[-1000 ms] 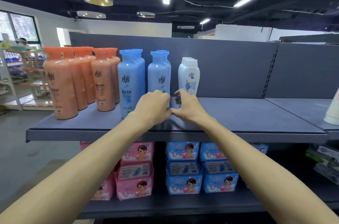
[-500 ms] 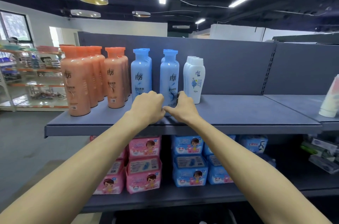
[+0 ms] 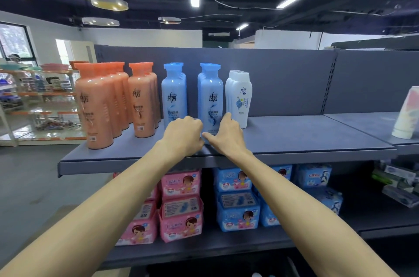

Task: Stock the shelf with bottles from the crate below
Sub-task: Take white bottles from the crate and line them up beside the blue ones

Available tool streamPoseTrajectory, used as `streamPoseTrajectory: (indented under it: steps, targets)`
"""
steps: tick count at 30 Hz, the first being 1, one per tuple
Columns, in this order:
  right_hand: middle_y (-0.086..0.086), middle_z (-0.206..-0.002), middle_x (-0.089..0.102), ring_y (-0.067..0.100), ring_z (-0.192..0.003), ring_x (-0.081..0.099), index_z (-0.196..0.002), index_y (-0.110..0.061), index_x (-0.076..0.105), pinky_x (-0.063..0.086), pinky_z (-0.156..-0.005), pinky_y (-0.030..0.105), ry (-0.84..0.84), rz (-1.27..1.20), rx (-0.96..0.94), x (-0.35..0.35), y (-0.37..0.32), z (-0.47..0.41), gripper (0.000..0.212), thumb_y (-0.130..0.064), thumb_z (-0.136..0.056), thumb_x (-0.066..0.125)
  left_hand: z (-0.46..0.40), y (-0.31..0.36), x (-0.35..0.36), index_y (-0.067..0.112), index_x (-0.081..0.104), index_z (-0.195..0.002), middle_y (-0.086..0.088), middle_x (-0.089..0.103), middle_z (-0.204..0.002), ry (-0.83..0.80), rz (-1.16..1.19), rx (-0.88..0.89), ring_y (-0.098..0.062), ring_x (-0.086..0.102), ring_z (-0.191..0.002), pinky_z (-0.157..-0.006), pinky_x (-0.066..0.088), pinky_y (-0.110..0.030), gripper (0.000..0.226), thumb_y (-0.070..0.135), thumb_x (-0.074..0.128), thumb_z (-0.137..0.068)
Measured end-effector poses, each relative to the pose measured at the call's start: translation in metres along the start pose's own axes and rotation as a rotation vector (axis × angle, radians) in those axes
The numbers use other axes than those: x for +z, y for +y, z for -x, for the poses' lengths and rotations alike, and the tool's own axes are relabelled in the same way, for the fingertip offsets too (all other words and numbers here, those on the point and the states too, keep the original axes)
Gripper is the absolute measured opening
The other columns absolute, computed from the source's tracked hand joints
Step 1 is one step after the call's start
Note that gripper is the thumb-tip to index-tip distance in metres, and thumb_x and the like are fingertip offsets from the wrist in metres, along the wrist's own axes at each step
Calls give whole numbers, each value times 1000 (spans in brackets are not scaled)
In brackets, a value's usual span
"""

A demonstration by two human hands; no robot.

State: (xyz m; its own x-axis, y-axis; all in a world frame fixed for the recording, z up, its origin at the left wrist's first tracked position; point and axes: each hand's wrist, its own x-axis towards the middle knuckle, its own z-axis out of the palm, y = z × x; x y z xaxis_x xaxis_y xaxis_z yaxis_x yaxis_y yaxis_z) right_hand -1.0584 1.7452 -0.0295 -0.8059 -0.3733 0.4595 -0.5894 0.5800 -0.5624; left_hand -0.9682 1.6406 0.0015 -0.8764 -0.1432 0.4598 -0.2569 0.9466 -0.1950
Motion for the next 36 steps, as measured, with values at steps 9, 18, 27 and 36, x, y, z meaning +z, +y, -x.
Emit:
streamPoseTrajectory:
  steps: [9, 18, 27, 36]
  targets:
    - [8, -104, 55, 29, -90, 52, -107, -8, 41, 39, -68, 34, -89, 79, -7, -17, 10, 1, 66, -51, -75, 80, 2, 4, 1, 11, 44, -80, -7, 53, -86, -1, -35, 9, -28, 49, -72, -62, 39, -33, 23, 30, 53, -89]
    - [5, -120, 64, 23, -110, 62, -126, -11, 52, 52, -92, 41, -96, 131, -198, -62, 54, 56, 53, -41, -87, 70, 49, 22, 3, 19, 56, -94, 4, 58, -87, 175, 67, 68, -22, 59, -83, -61, 45, -32, 24, 40, 48, -89]
    - [2, -115, 64, 22, -108, 61, -128, -15, 52, 50, -91, 40, -185, 200, -277, -49, 100, 112, 48, -41, -90, 66, 81, 81, 48, 21, 55, -95, 4, 59, -91, 78, 149, 168, -22, 59, -90, -59, 35, -31, 22, 41, 50, -87]
    - [5, -109, 61, 25, -99, 61, -120, -12, 51, 50, -82, 38, -454, 304, -95, 2, 194, 185, 41, -38, -92, 66, 140, 147, 144, 18, 52, -93, -1, 59, -93, -213, 249, 154, -26, 60, -91, -60, 38, -33, 21, 38, 51, -87]
